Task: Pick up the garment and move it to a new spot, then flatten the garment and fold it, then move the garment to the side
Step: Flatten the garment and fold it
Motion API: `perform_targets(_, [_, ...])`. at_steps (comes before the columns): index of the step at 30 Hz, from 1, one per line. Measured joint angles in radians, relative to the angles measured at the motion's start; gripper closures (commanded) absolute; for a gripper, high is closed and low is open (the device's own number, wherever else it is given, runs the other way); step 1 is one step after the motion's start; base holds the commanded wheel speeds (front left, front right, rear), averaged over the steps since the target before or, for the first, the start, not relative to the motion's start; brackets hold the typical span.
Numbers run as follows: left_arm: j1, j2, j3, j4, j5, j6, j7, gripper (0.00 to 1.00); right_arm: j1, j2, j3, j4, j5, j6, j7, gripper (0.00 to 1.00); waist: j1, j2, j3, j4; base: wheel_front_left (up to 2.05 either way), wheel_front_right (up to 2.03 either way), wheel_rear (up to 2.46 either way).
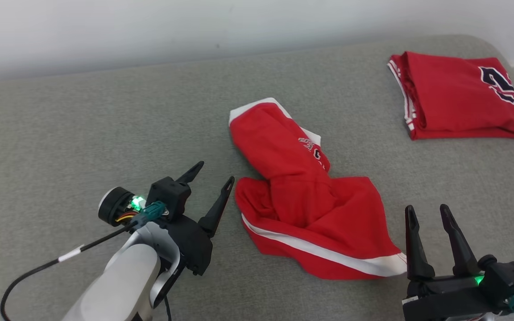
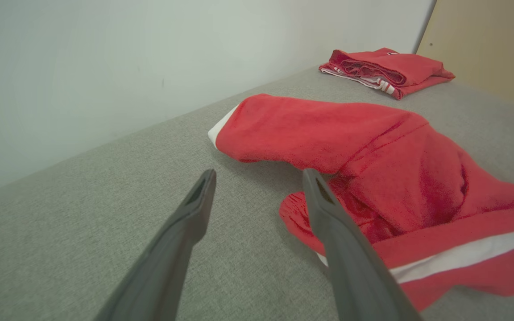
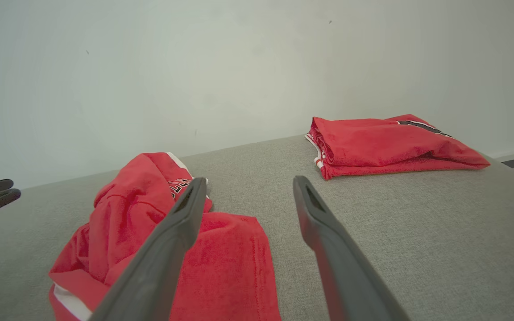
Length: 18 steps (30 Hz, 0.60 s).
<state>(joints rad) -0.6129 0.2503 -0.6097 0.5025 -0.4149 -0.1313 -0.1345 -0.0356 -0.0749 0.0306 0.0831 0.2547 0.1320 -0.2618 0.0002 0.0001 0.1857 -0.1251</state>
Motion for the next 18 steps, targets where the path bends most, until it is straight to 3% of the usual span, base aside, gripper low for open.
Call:
perform_targets(17, [-0.156, 0.024, -0.274, 0.25, -0.142, 0.0, 0.018, 0.0, -0.035, 0.012, 0.011, 0.014, -0.002, 0.0, 0.0, 0.0, 0.0, 0.0, 0.075, -0.128, 0.0, 0.0, 0.0])
perform_targets(18, [-0.164, 0.02, -0.295, 0.275, -0.156, 0.0, 0.023, 0.88, -0.035, 0.013, 0.01, 0.015, -0.002, 0.0, 0.0, 0.0, -0.0001, 0.0, 0.076, -0.136, 0.0, 0.0, 0.0])
